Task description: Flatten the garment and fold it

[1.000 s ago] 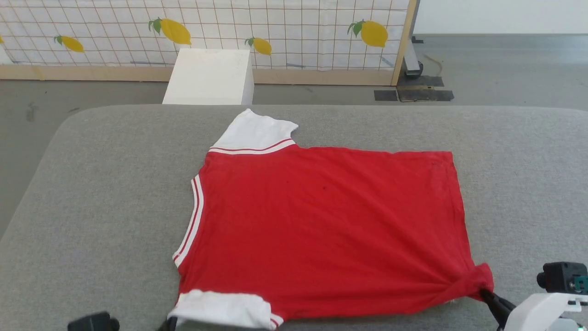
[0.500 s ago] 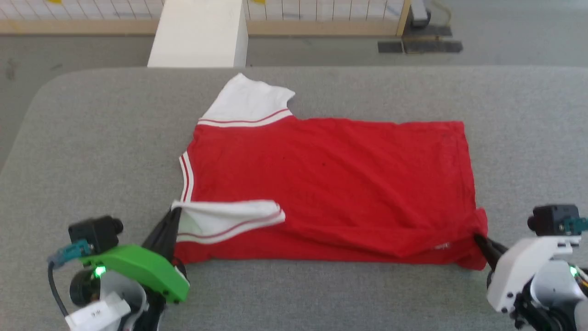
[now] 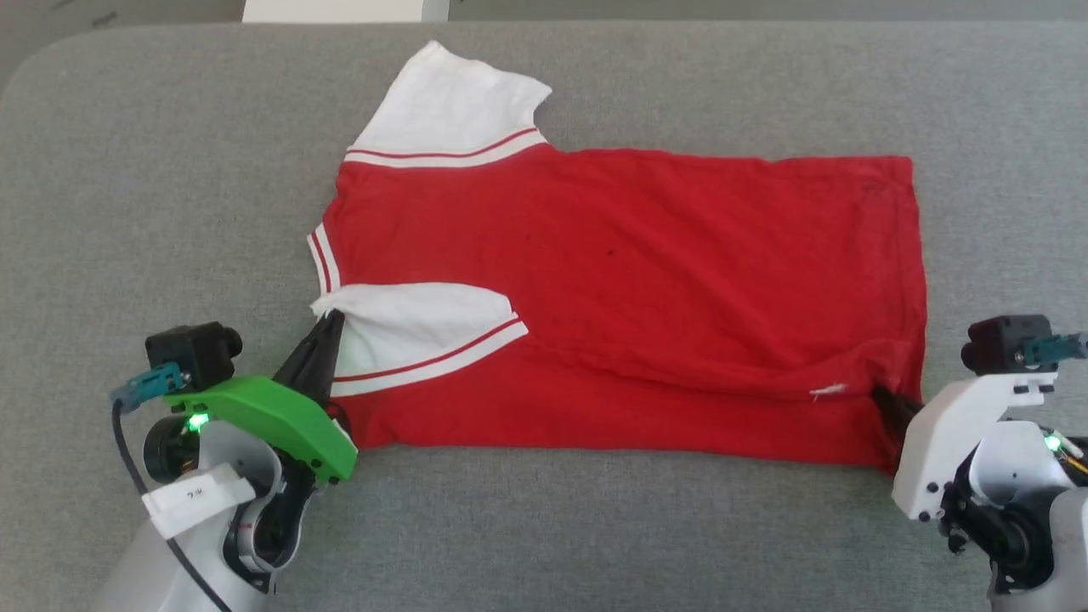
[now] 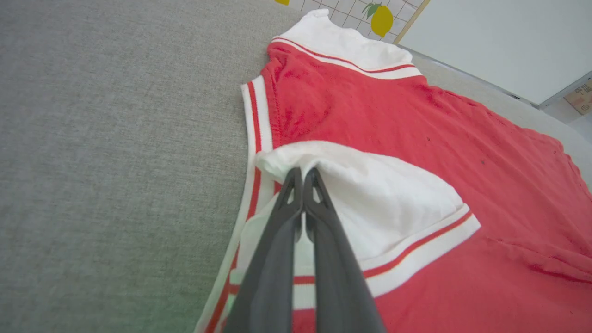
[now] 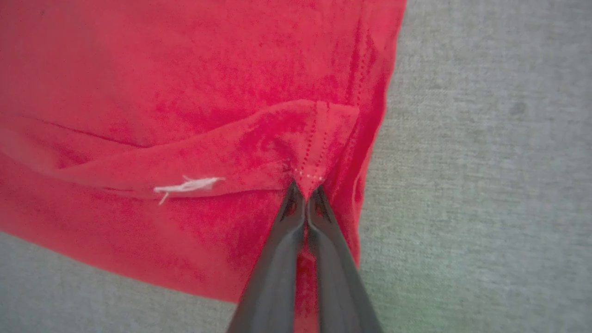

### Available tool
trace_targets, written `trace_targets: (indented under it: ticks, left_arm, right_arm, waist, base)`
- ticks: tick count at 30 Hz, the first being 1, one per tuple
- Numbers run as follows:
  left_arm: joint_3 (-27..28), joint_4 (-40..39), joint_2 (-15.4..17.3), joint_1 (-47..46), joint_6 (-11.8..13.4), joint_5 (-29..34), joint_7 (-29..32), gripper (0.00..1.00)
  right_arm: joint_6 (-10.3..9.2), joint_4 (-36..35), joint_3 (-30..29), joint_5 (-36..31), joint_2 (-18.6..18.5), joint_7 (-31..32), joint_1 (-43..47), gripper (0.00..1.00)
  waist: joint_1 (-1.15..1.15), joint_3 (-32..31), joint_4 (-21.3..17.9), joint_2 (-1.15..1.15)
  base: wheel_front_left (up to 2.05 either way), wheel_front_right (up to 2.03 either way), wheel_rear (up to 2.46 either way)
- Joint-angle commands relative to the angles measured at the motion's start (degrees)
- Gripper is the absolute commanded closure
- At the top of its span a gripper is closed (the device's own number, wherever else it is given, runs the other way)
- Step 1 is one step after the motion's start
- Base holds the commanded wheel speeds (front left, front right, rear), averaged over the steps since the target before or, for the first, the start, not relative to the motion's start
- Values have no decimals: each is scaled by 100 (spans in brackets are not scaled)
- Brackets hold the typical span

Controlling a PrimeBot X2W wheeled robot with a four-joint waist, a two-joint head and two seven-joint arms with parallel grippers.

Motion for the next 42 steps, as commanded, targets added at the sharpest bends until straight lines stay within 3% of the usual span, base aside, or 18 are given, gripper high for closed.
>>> trace_targets:
  ticks: [1,5,6,7,8,12,15,21,22,23,24,29,36,37,38,39,42]
  left_arm:
    - [-19,108,-27,-149,-54,80,-40,100]
    - [-107,469,-79,-276,-174,57,3,100]
    - [-99,545,-98,-296,-188,43,-27,92]
    - [-93,624,-123,-299,-188,4,-9,60]
    - [-102,703,-129,-308,-187,-4,8,0]
    - [-55,784,-119,-275,-99,-62,53,0]
    - [-1,655,17,-171,125,-1,126,0]
    - [-16,-37,372,353,927,107,866,0]
    - [-50,-207,411,484,1082,56,1137,0]
    - [-169,-618,529,778,1444,-57,1837,0]
    - [-197,-759,579,842,1552,-61,2002,0]
    - [-303,-975,651,898,1819,-108,2493,0]
    - [-443,-360,575,549,1813,-106,2755,0]
    - [-464,-277,570,544,1795,-122,2792,22]
    - [-491,-221,583,553,1773,-127,2830,75]
    - [-529,-167,596,583,1734,-155,2900,100]
    - [-544,-153,607,679,1653,-245,2954,100]
  right_arm:
    - [-8,85,13,-74,14,82,-61,100]
    - [-8,142,11,-94,31,172,-65,100]
    - [-8,149,4,-99,38,168,-62,98]
    - [-8,156,14,-93,41,164,-57,68]
    - [-8,158,27,-49,50,156,-46,0]
    - [-8,95,-40,111,68,31,22,0]
    - [-8,-37,-171,226,80,-41,124,0]
    - [-8,-480,-643,425,188,-210,373,0]
    - [-8,-545,-702,427,204,-204,421,0]
    - [-8,-684,-810,428,247,-171,518,0]
    - [-8,-728,-836,424,260,-154,545,0]
    - [-8,-871,-895,415,314,-109,592,0]
    - [-8,-935,-847,378,346,-68,559,0]
    - [-8,-941,-828,375,349,-62,564,0]
    - [-8,-944,-813,368,350,-51,572,0]
    - [-8,-948,-795,346,352,-32,592,0]
    - [-8,-1021,-712,115,320,41,686,0]
  waist:
    - [0,81,33,0]
    - [0,36,22,0]
    - [0,8,16,0]
    - [0,-28,11,0]
    - [0,-82,5,0]
    - [0,-338,-3,0]
    - [0,-554,4,0]
    - [0,-886,27,0]
    - [0,-920,28,0]
    - [0,-958,14,0]
    - [0,-949,3,0]
    - [0,-834,-66,0]
    - [0,-681,-210,0]
    - [0,-669,-237,0]
    - [0,-662,-258,0]
    - [0,-661,-277,0]
    - [0,-660,-287,0]
  base:
    - [0,0,0]
    - [0,0,0]
    - [0,0,0]
    - [0,0,0]
    - [0,0,0]
    - [0,0,0]
    - [0,0,0]
    - [0,0,0]
    - [0,0,0]
    - [0,0,0]
    - [0,0,0]
    - [0,0,0]
    - [0,0,0]
    - [0,0,0]
    - [0,0,0]
    - [0,0,0]
    - [0,0,0]
